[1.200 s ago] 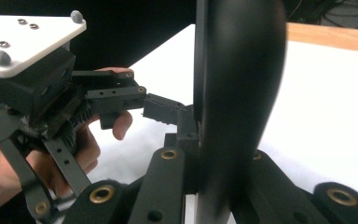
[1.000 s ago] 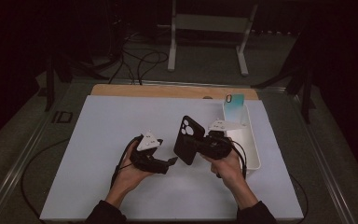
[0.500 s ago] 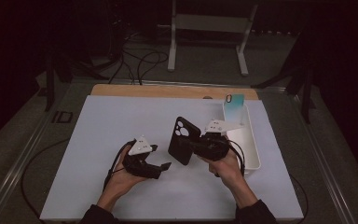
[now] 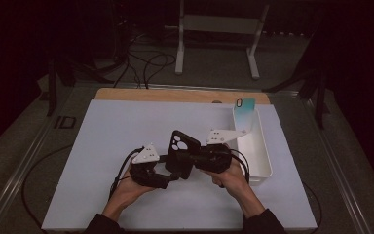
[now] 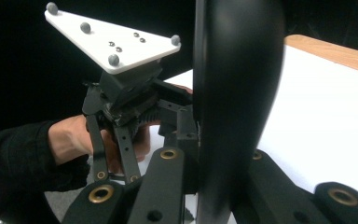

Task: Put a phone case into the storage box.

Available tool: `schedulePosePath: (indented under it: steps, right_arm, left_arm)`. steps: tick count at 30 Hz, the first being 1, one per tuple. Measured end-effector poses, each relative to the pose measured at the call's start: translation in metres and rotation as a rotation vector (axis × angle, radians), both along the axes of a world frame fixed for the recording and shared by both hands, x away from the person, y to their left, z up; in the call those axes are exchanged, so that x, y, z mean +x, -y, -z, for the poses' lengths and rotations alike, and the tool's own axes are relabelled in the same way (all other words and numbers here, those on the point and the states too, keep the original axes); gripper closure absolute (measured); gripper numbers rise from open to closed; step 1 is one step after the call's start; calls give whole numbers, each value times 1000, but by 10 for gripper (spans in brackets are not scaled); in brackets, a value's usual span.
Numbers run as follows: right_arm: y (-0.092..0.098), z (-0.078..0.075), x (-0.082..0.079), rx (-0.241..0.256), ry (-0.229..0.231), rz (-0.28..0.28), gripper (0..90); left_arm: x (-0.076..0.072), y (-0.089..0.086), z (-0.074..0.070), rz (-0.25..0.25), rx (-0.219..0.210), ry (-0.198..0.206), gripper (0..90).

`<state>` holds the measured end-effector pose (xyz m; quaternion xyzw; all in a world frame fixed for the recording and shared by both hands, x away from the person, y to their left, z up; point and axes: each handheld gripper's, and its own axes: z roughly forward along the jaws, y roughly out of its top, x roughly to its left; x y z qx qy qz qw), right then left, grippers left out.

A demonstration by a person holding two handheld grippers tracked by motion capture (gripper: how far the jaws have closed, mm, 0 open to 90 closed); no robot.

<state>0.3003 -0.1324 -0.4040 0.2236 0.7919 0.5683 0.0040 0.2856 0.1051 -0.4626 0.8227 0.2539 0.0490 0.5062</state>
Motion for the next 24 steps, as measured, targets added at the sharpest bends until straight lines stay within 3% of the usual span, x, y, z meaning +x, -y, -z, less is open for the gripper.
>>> schedulePosePath:
  steps: [7,10,15,16,17,18,19,20,23,24]
  right_arm:
    - [-3,2,-1,5,0,-38,862]
    - [1,2,1,9,5,-33,861]
    - [5,2,3,-1,15,-23,828]
    - [6,1,3,-24,30,-19,772]
    - [6,1,3,-24,30,-19,772]
    - [6,2,4,-42,44,-12,692]
    - [6,2,4,-42,44,-12,692]
    - [6,2,4,-50,40,-3,620]
    - [6,2,6,-59,43,14,557]
    - [6,3,6,-52,25,21,479]
  left_arm:
    - [-2,-1,-2,49,-28,9,356]
    - [-2,-3,-2,62,-29,16,479]
    - [-2,-4,-1,83,-39,4,605]
    - [-1,-4,1,87,-30,3,634]
    - [-1,-4,1,87,-30,3,661]
    - [-1,-3,2,91,-28,0,693]
    - [-1,-3,2,91,-28,0,716]
    - [-1,-3,3,89,-23,-2,743]
    - [-1,-3,3,84,-26,1,795]
    - [-1,-2,3,72,-12,14,798]
